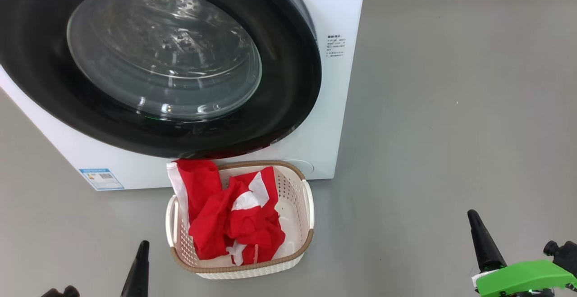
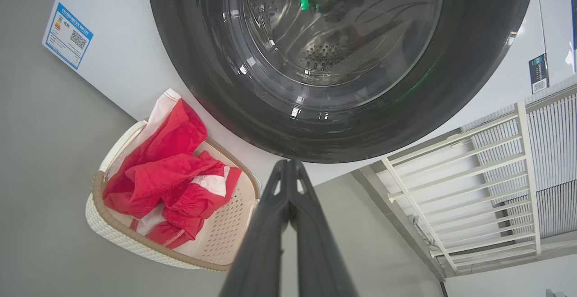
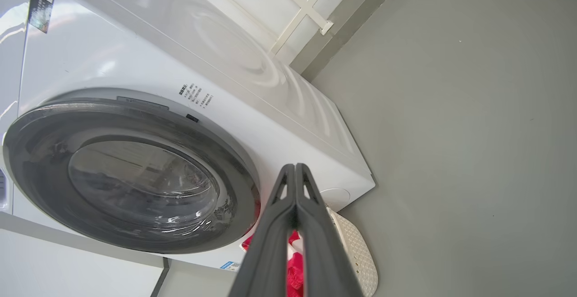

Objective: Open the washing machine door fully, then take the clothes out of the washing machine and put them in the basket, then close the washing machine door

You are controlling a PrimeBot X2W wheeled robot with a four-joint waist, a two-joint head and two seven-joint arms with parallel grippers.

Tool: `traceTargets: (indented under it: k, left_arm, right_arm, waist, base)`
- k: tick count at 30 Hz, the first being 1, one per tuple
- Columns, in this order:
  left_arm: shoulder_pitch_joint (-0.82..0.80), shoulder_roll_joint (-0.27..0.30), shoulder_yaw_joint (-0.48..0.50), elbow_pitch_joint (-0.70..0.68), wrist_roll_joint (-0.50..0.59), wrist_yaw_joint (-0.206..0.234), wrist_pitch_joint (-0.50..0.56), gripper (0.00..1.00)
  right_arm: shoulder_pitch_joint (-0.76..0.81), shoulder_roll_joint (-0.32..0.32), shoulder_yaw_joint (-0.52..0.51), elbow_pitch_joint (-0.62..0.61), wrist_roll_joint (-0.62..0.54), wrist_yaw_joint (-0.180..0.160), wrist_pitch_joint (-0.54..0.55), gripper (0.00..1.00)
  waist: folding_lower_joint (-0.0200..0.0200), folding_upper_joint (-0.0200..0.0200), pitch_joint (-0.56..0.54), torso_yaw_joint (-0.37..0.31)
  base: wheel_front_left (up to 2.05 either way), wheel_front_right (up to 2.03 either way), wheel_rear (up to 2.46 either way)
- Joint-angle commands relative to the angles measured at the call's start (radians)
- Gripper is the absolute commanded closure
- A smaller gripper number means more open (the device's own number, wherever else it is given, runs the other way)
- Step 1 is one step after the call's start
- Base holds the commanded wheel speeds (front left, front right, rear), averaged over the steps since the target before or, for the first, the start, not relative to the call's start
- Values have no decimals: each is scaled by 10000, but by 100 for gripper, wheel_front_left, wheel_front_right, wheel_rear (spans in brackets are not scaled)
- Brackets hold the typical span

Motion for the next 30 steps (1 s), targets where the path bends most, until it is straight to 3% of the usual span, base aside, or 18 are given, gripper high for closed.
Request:
traceTargets:
  k: [1,30]
  left_arm:
    - [-464,181,232,-173,-314,-39,55,100]
    - [-861,167,418,-32,-3326,-55,884,100]
  right_arm:
    - [-468,-175,78,-228,335,-6,54,100]
    - [-948,-180,-149,-211,3209,-9,904,100]
  waist:
    - [0,0,-19,11]
    - [0,0,-310,171]
  base:
    - [0,0,0]
    - [0,0,0]
